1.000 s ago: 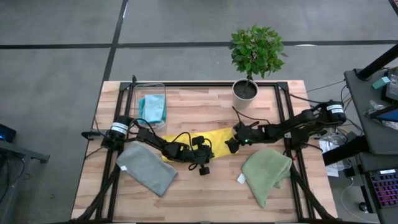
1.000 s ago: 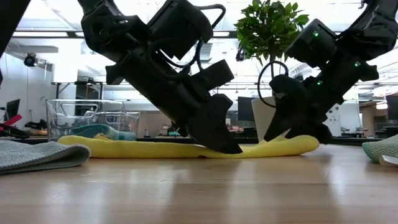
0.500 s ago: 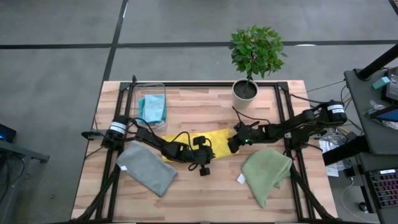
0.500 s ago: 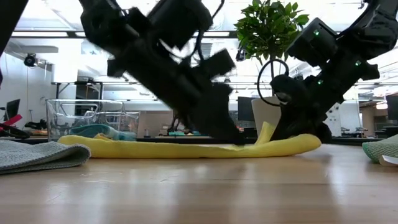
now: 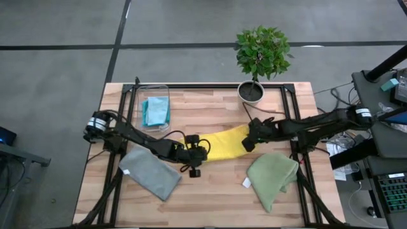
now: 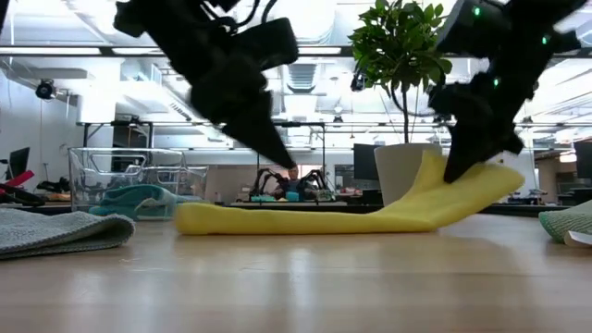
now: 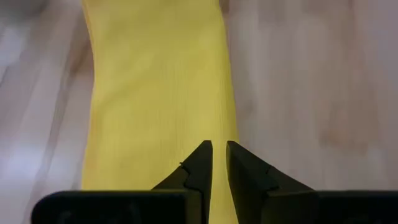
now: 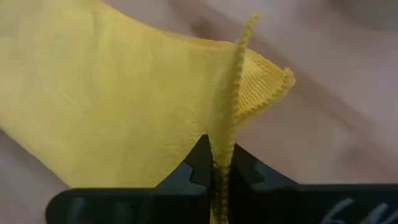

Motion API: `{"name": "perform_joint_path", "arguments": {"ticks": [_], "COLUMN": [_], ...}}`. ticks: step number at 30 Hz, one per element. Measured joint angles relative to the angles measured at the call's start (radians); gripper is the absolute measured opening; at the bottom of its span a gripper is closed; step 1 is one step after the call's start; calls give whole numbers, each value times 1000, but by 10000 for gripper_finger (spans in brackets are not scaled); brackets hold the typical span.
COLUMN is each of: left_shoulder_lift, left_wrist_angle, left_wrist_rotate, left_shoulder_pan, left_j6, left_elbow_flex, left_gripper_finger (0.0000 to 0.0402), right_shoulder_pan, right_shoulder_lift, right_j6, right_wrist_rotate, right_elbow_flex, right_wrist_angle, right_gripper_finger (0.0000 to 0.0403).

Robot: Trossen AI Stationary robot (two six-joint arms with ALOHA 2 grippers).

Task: Fold microfiber towels
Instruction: Fold the yellow microfiber towel

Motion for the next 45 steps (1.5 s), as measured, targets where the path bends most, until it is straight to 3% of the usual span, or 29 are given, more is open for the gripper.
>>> {"name": "perform_joint_path", "arguments": {"ticks": [8,14,19,25,34,45], "left_shoulder_lift": [-13,-12,-10,15,73,76], "left_wrist_angle": [-171,-139,47,255,487,511], "left_wrist_rotate": [2,-4,-6,-23,-41,-43], "left_shoulder_pan": [-19,-17,-12,0,1,1], "left_j6": [-13,-56,-54,-51,-52,-46], "left_elbow_flex": [-37,-109,-189,-266,-338,-349], "left_gripper_finger": [33,33,33,33,33,33], "right_shoulder_pan": [0,0,1,1,0,0], "right_shoulder_lift": [-24,21,83,178,360,554], "right_j6": [11,9,-19,-50,-31,-34], "right_wrist_rotate": [54,26,-26,-106,-119,-134], "right_elbow_flex": [179,271,303,295,293,403], "right_wrist_angle": [-391,-397,-290,-28,266,364], "right_gripper_finger": [9,9,9,9,9,9]}}
